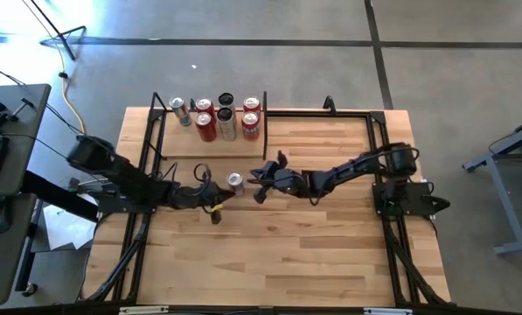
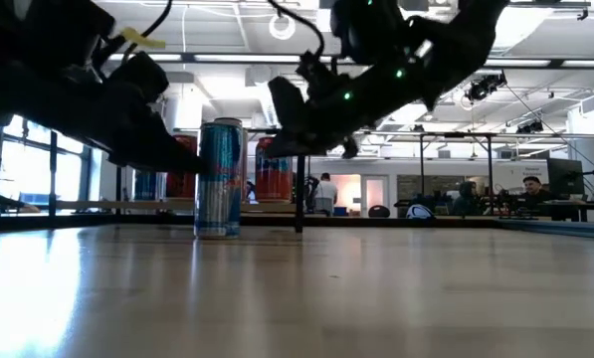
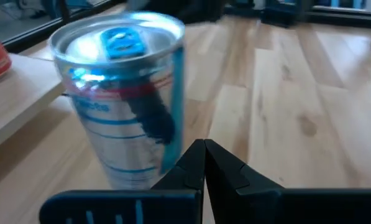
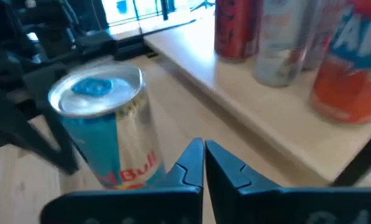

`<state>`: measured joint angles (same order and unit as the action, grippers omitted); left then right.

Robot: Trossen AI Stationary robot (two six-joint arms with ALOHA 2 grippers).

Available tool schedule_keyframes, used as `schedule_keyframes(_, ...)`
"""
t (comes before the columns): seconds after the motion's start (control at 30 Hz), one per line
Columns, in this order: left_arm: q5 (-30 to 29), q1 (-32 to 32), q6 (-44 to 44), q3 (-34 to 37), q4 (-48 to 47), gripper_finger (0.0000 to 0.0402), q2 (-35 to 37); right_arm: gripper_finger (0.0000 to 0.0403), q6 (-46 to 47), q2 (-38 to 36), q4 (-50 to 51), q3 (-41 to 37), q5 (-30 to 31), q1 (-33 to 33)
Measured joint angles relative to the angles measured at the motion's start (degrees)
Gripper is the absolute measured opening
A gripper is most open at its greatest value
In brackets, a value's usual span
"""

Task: Place canned beverage on shelf
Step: Put the blue soda can aligned with the other blue soda can on the shelf

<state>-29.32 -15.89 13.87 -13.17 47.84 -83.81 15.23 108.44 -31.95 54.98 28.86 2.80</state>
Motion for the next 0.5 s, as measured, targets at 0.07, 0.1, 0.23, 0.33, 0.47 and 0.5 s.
schedule_keyframes(0.07,0.0,0.9,0.0,0.0,0.69,0.0,-1.04,0.0,0.25,1.98,-2.24,0.16,-1.67,-0.53)
schedule_keyframes(0.1,-0.01,1.19,-0.02,0.0,1.35,0.0,-1.58,0.0,0.22,3.06,-2.67,0.92,-2.4,-0.68)
schedule_keyframes(0.23,-0.14,2.08,-0.15,0.02,1.03,0.0,-1.64,0.0,-0.23,7.13,-2.65,4.44,-3.31,-0.67)
schedule_keyframes(0.33,-2.46,2.14,-0.52,1.04,0.94,0.0,-0.43,0.0,-0.05,9.16,-2.68,6.14,-3.74,-0.27)
schedule_keyframes(0.47,-5.76,2.16,0.26,4.67,0.91,0.0,3.54,0.0,1.79,10.07,-2.33,6.5,-4.06,0.5)
schedule_keyframes(0.5,-6.16,2.16,0.72,5.73,1.0,0.0,4.95,0.0,2.29,10.08,-2.27,6.45,-4.26,0.74)
